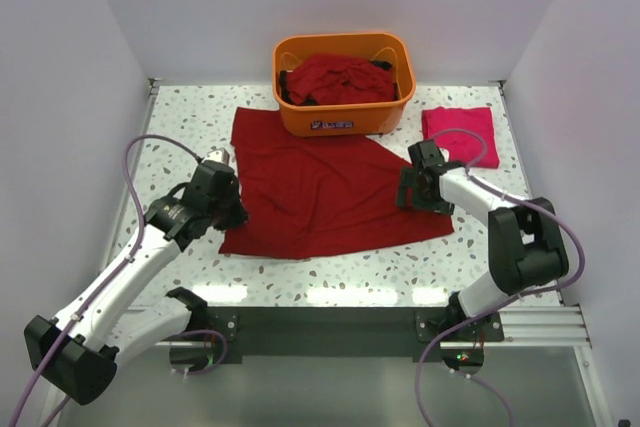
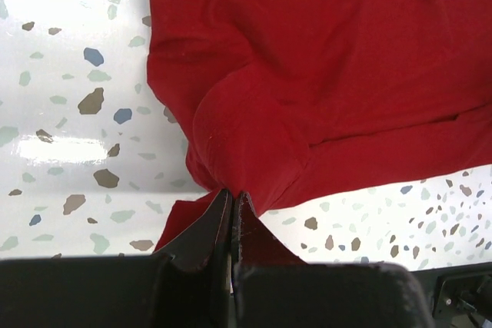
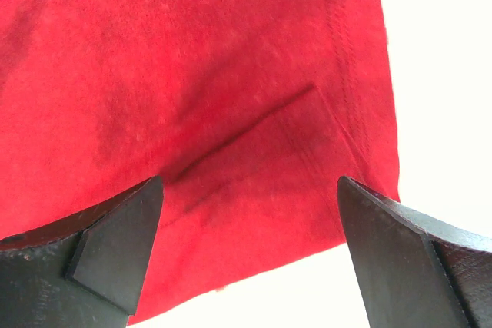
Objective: Fold and stack the t-shirts
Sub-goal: Flatten the tshirt out
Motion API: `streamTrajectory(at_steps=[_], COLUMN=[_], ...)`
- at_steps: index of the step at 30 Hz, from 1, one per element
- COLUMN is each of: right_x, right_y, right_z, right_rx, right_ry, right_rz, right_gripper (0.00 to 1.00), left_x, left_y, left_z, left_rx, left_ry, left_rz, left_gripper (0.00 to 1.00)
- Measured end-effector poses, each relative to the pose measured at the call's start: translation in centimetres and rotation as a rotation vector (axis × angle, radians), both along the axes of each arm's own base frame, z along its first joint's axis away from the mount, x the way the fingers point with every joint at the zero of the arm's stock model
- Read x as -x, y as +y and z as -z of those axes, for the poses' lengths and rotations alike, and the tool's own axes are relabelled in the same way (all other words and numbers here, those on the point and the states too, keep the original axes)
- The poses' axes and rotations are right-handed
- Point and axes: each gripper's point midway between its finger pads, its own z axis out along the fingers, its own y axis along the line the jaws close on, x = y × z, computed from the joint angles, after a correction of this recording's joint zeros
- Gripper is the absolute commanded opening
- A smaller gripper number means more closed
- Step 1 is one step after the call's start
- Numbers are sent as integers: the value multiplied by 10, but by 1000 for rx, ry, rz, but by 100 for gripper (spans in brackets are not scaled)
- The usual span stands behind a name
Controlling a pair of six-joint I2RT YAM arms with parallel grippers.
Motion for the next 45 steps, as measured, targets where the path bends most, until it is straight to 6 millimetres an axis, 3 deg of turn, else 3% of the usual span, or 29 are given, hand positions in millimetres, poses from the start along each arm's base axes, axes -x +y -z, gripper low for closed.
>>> streamTrajectory(at_steps=[4,8,11,19,20,23,24,26,27,30,34,37,40,45], right_x=[3,9,23,50,50,44,42,38,38,38,39,36,28,20], right_y=[-10,-52,-69,-56,-56,-56,-56,-56,-55,-54,-56,-60,-64,-70], right_z=[-26,-48,-37,11,14,15,15,15,15,10,-19,-56,-102,-200], right_rx=[-31,-94,-118,-187,-186,-187,-188,-200,-203,-209,-207,-198,-186,-166], right_ry=[-57,-151,-120,39,48,33,26,9,8,-5,-89,-175,-278,-479], right_rz=[51,211,280,283,286,286,286,293,295,295,288,280,269,246], right_gripper=[99,99,97,84,80,52,30,17,4,0,0,0,0,0], left_x=[0,2,4,14,16,19,19,20,20,23,22,16,7,-3], left_y=[-3,-2,1,8,10,11,11,12,13,16,16,13,11,17], left_z=[0,3,3,17,19,22,22,20,20,20,10,-15,-58,-163], left_rx=[8,3,-6,-39,-44,-48,-47,-46,-48,-57,-49,-24,13,85], left_ry=[-1,1,-2,44,53,64,61,55,55,59,40,-21,-129,-390], left_rz=[15,22,25,18,17,14,13,7,6,1,1,6,11,-13], left_gripper=[0,0,0,0,0,0,0,0,0,0,0,0,0,0])
